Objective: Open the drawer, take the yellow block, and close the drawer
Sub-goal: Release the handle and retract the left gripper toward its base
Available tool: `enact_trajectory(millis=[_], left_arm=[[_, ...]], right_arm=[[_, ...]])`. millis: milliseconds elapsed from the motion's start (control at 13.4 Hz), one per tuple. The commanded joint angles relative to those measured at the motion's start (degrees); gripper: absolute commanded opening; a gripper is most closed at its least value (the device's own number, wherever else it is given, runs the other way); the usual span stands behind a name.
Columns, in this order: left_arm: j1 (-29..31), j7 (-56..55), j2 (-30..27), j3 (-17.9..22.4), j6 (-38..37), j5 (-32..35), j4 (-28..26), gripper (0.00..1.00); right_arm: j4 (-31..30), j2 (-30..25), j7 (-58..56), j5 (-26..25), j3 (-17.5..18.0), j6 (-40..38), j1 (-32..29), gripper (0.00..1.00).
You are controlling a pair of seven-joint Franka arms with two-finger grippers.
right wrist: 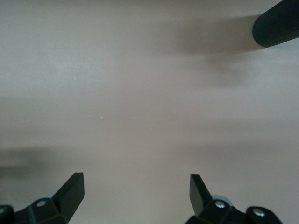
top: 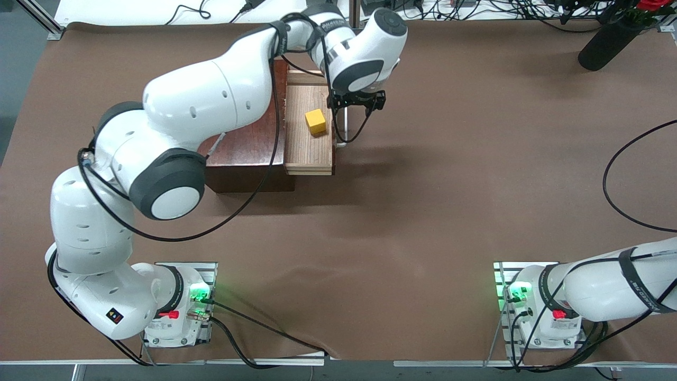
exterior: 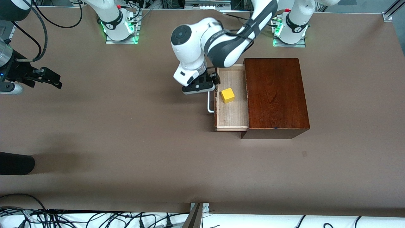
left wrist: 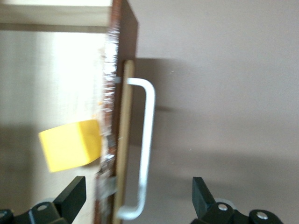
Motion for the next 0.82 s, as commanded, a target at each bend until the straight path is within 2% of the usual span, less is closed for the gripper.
enact_trajectory(millis=[0,374,749], left_arm=[[2.7,2.5,-5.2,-0.8,-4.2,-2.8,-1.2,1.0],[11.6,13.6,-14.4,-0.9,-10.7,-9.4,-3.1,1.0],[25.1,29.2,-24.0,-0.8,-18.8,-14.5,-4.6,1.0]], right_arm=[[0.8,-0.1,-0.6,-0.4,0.0,-0.9,-0.1,1.0],[0.8,-0.1,-0.7,-0.4,0.0,-0.9,-0.1,1.0],[0.8,-0.1,-0.7,-0.4,0.0,-0.9,-0.1,1.0]])
